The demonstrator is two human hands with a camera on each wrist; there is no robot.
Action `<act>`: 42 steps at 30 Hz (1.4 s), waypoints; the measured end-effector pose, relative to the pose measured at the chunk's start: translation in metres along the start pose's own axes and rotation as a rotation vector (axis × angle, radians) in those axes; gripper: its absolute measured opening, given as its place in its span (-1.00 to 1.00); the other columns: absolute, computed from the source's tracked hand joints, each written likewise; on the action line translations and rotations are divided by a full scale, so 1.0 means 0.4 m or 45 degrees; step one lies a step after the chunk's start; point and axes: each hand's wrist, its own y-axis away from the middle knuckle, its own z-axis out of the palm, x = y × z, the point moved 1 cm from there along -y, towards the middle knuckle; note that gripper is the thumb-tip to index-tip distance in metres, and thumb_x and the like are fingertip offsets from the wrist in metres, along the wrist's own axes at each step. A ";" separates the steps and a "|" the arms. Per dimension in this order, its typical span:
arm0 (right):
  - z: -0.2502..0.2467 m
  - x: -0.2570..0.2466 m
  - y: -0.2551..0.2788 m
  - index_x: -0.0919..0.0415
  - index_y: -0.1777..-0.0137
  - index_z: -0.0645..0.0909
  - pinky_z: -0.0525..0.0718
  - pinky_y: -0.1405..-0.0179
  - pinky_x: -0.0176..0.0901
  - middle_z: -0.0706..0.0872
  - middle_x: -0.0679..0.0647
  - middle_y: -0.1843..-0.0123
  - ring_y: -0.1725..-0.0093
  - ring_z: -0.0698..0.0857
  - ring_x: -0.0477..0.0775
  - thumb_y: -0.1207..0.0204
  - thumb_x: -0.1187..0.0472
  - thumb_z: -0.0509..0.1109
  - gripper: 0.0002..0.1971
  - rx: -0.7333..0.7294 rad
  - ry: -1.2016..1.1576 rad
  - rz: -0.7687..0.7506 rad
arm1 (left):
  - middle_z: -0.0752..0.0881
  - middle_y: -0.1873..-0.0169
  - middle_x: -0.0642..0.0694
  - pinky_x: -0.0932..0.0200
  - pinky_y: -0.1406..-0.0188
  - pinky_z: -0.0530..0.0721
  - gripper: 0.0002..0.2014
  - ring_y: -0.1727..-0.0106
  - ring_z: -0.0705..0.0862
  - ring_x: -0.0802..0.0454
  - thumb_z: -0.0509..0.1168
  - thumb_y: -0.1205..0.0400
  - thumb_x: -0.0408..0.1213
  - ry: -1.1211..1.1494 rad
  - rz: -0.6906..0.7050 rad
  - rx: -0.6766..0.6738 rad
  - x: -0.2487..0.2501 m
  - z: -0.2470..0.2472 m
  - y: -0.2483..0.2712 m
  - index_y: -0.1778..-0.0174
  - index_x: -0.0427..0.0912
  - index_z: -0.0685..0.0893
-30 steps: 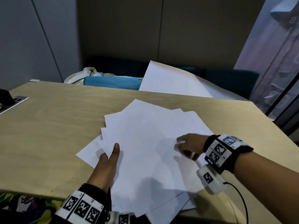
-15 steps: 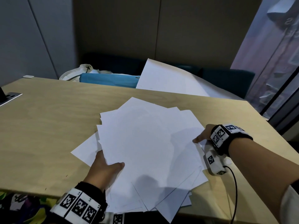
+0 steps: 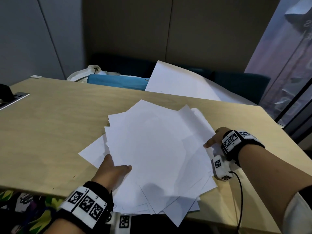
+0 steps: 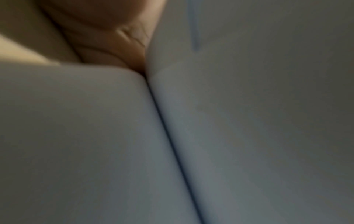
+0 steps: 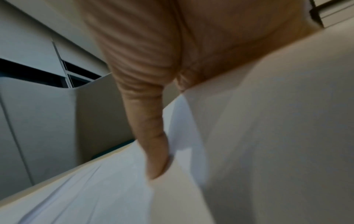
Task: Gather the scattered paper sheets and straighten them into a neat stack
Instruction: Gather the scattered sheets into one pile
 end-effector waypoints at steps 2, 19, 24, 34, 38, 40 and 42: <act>-0.013 -0.010 0.003 0.35 -0.47 0.46 0.60 -0.20 0.00 0.60 0.26 -0.40 -0.35 0.60 0.30 -0.33 0.15 0.63 -0.27 0.129 -0.207 0.031 | 0.73 -0.15 -0.17 -0.24 -0.33 0.60 -0.38 -0.18 0.72 -0.18 0.46 -0.18 -0.28 -0.003 -0.017 0.015 0.005 0.001 0.002 -0.20 -0.19 0.52; -0.287 -0.092 0.223 0.23 -0.17 0.69 0.57 0.06 0.02 0.73 0.36 -0.11 -0.08 0.67 0.41 -0.54 0.32 0.22 -0.71 1.162 -0.054 -0.516 | 0.75 -0.16 -0.20 -0.26 -0.30 0.62 -0.25 -0.17 0.75 -0.20 0.53 -0.05 -0.27 0.088 -0.023 -0.035 -0.010 -0.007 -0.028 -0.23 -0.20 0.54; -0.331 -0.100 0.275 0.26 -0.29 0.63 0.58 -0.12 0.13 0.67 0.42 -0.22 -0.22 0.60 0.44 -0.60 0.29 0.21 -0.68 1.295 -0.106 -0.524 | 0.76 -0.12 -0.21 -0.17 -0.24 0.66 -0.34 -0.13 0.75 -0.20 0.47 -0.18 -0.38 0.058 0.005 -0.017 0.001 -0.001 -0.018 -0.25 -0.28 0.53; -0.368 -0.081 0.270 0.29 -0.07 0.69 0.62 0.22 -0.02 0.74 0.20 0.15 0.16 0.64 0.03 -0.38 0.14 0.18 -0.62 1.399 -0.704 -0.677 | 0.75 -0.10 -0.14 -0.22 -0.28 0.64 -0.38 -0.14 0.73 -0.16 0.49 -0.17 -0.27 -0.048 -0.019 0.017 0.005 -0.006 -0.015 -0.19 -0.18 0.55; -0.240 -0.092 0.252 0.16 -0.02 0.65 0.74 0.24 -0.22 0.67 0.10 0.22 0.31 0.68 -0.07 -0.43 0.23 0.30 -0.80 0.961 -0.981 -0.694 | 0.77 -0.08 -0.24 -0.16 -0.17 0.70 -0.36 -0.07 0.78 -0.16 0.54 -0.17 -0.25 -0.059 -0.002 0.001 -0.001 -0.010 -0.026 -0.19 -0.23 0.57; -0.146 -0.103 0.249 0.16 -0.05 0.57 0.64 0.39 -0.40 0.68 0.12 0.19 0.34 0.66 -0.09 -0.54 0.37 0.26 -0.84 0.678 -0.873 -0.632 | 0.77 -0.08 -0.24 -0.10 -0.11 0.72 -0.36 -0.06 0.78 -0.16 0.52 -0.18 -0.26 -0.063 0.005 0.015 -0.002 -0.007 -0.028 -0.21 -0.24 0.57; -0.053 -0.101 0.224 0.22 -0.11 0.57 0.61 0.17 -0.33 0.71 0.20 0.06 0.12 0.70 0.19 -0.57 0.39 0.26 -0.83 0.442 -0.655 -0.565 | 0.76 -0.06 -0.19 0.00 -0.06 0.70 -0.42 -0.07 0.76 -0.13 0.49 -0.25 -0.26 -0.098 0.007 0.021 -0.006 -0.009 -0.031 -0.22 -0.21 0.56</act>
